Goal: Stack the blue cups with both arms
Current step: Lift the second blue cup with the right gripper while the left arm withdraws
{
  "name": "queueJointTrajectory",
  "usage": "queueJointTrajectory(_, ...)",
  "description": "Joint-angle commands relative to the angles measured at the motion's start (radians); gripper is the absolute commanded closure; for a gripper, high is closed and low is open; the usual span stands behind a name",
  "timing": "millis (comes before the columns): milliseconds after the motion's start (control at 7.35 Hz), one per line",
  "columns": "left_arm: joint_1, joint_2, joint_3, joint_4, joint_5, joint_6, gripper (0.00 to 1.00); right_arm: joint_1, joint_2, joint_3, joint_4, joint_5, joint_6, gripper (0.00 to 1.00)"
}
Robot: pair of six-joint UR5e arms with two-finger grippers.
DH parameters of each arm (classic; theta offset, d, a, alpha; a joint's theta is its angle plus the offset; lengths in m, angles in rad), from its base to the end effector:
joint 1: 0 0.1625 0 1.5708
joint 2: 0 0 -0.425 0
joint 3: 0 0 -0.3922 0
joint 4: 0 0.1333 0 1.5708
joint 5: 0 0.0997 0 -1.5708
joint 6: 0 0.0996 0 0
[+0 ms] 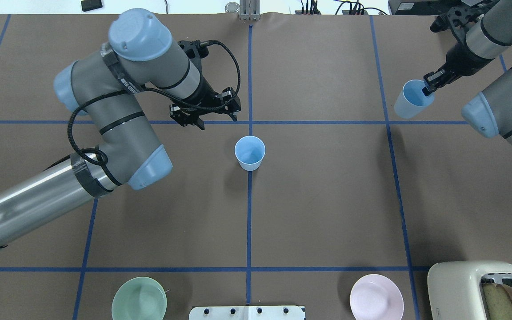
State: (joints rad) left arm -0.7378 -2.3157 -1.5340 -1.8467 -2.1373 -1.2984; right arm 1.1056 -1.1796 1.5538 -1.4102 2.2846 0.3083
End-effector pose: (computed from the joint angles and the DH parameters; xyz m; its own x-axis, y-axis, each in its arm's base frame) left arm 0.4725 -0.5375 0.1834 0.4583 -0.1099 -0.8820 0.1179 0.9911 -0.0622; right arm -0.2313 -0.6126 0.4260 0.6182 -0.3739 0.6914 0.2082 0.9261 0.3147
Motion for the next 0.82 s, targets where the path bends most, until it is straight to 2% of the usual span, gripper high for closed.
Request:
queueJointTrajectory(0, -0.095, 0.054, -0.029, 0.076, -0.039, 0.188, 0.09, -0.045, 0.057, 0.07, -0.055, 0.004, 0.154, 1.0)
queueJointTrajectory(272, -0.158, 0.056, -0.096, 0.295, -0.046, 0.412, 0.03, -0.133, 0.122, 0.118, -0.055, 0.001, 0.346, 1.0)
queueJointTrajectory(408, -0.185, 0.1, -0.132, 0.334, -0.046, 0.507, 0.03, -0.168, 0.158, 0.135, -0.055, -0.002, 0.424, 1.0)
queueJointTrajectory(680, -0.265, 0.217, -0.175, 0.331, -0.052, 0.659, 0.03, -0.231, 0.227, 0.15, -0.056, -0.026, 0.599, 1.0)
